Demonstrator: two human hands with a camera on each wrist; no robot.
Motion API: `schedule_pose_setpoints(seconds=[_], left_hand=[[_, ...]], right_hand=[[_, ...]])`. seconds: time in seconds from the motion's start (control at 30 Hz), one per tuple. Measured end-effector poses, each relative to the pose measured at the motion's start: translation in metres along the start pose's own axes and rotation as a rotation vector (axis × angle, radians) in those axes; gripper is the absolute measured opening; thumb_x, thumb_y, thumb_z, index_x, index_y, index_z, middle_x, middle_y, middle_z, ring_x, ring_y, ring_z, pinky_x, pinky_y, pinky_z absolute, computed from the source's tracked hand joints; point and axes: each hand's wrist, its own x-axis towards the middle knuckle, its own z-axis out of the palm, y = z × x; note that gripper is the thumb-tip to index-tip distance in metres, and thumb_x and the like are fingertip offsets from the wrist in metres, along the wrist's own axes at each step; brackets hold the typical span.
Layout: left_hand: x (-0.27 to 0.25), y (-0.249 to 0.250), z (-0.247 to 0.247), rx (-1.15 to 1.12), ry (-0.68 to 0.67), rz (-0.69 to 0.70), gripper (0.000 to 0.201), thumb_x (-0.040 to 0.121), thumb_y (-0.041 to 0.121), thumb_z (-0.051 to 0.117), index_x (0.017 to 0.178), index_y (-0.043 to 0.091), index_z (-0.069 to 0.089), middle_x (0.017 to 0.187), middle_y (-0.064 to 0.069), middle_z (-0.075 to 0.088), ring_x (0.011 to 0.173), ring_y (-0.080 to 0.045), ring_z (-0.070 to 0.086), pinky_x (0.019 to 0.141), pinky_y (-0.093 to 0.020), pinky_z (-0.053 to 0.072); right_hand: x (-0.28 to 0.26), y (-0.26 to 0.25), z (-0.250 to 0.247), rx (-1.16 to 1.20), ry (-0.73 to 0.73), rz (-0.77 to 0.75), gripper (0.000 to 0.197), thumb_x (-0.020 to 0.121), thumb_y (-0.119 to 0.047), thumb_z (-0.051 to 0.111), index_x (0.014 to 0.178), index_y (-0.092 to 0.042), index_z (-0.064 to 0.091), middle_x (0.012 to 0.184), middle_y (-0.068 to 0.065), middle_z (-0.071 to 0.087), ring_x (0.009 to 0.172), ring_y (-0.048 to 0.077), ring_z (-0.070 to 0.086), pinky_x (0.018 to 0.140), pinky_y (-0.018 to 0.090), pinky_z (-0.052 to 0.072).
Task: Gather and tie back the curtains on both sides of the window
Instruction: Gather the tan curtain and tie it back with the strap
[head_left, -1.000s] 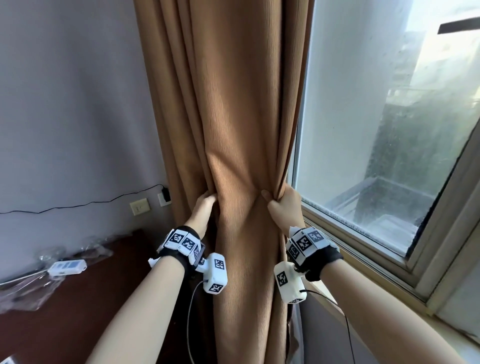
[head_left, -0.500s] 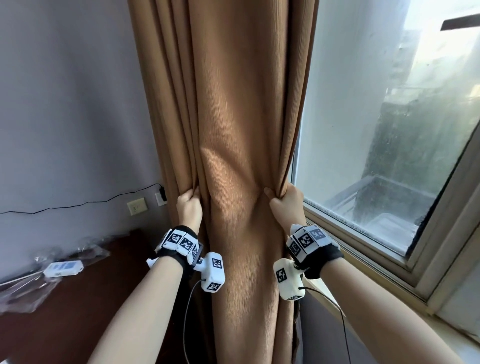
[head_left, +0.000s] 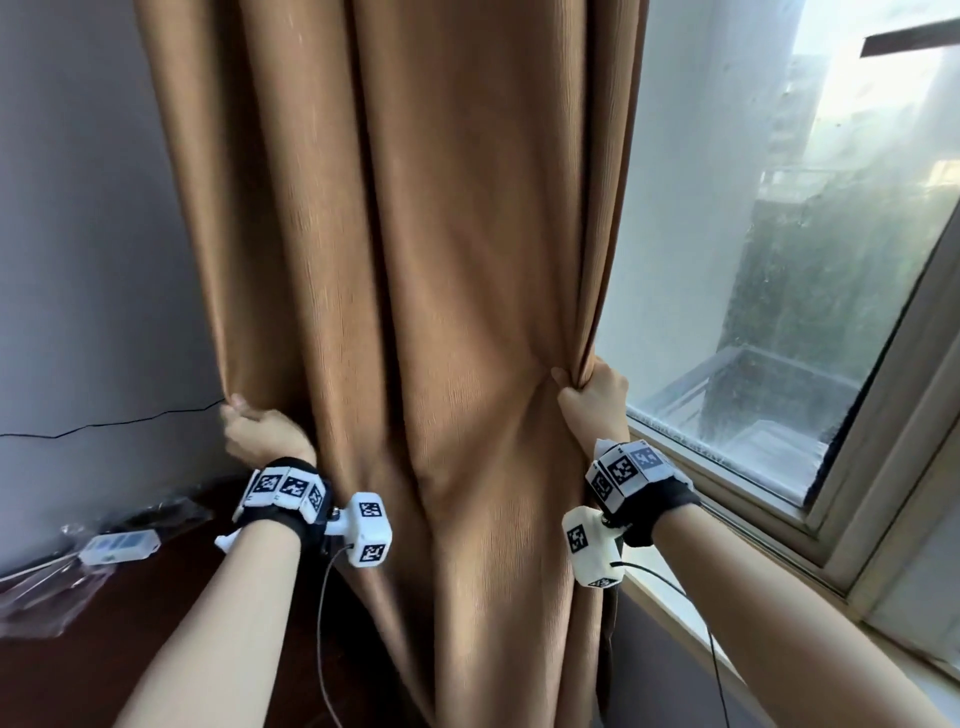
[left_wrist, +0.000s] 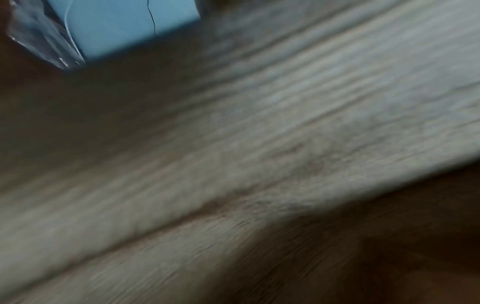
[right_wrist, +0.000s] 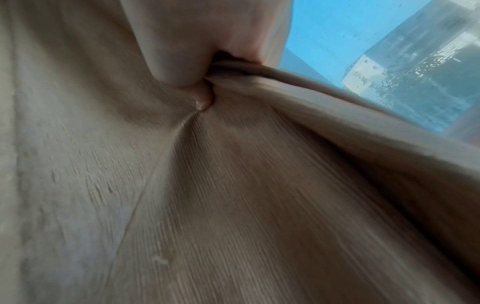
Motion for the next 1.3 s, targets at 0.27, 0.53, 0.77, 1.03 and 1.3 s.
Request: schedule_pose_setpoints(seconds=[0.27,0.53,0.77,1.03,1.3], left_hand=[[-0.023,-0.011,-0.021,-0.080,-0.348,0.587,0.063,0.085,-0.008,0.050,0.141,0.016,0.037,0.108,-0.013,0.049,0.097,-0.024,0.052,0.089,-0.031,0.042],[-0.072,0.002,-0.011,0.321,-0.703,0.438,0.055,0.093,0.046,0.053,0.119,-0.002,0.062,0.154,-0.018,0.024,0.138,-0.029,0.032,0.111,-0.034,0.029],[-0.064,-0.010,-0.015,0.385,-0.305,0.422,0.027,0.085,0.018,0.059,0.090,-0.008,0.068,0.124,-0.019,0.048,0.111,-0.040,0.047,0.089,-0.048,0.042],[-0.143,-0.006,-0.052,0.248,-0.593,1.027,0.018,0.083,0.019,0.058,0.075,0.003,0.059,0.059,-0.012,0.056,0.050,-0.032,0.059,0.041,-0.033,0.042],[-0.201,0.042,-0.016,0.668,-0.805,0.969,0.028,0.053,0.012,0.077,0.077,0.010,0.062,0.045,-0.002,0.057,0.037,-0.022,0.059,0.034,-0.024,0.041]], right_hand=[[-0.009,-0.010,0.024,-0.015,-0.019,-0.049,0.034,0.084,-0.010,0.061,0.059,-0.014,0.038,0.075,0.010,0.049,0.069,0.025,0.044,0.064,0.026,0.028],[-0.013,-0.014,0.022,-0.025,0.013,-0.048,0.041,0.082,-0.007,0.059,0.057,-0.019,0.029,0.072,0.011,0.047,0.065,0.025,0.043,0.060,0.028,0.024],[-0.004,-0.011,0.013,-0.061,-0.022,0.027,0.006,0.081,-0.006,0.056,0.076,-0.004,0.053,0.082,0.011,0.051,0.073,0.027,0.048,0.066,0.025,0.031],[-0.010,-0.023,0.026,-0.098,-0.015,0.044,0.019,0.068,0.003,0.052,0.087,0.003,0.058,0.087,0.015,0.052,0.082,0.036,0.055,0.074,0.038,0.049],[-0.027,-0.024,0.029,0.025,-0.030,-0.058,0.015,0.063,-0.014,0.047,0.077,-0.011,0.053,0.080,0.013,0.056,0.072,0.031,0.055,0.067,0.036,0.047]])
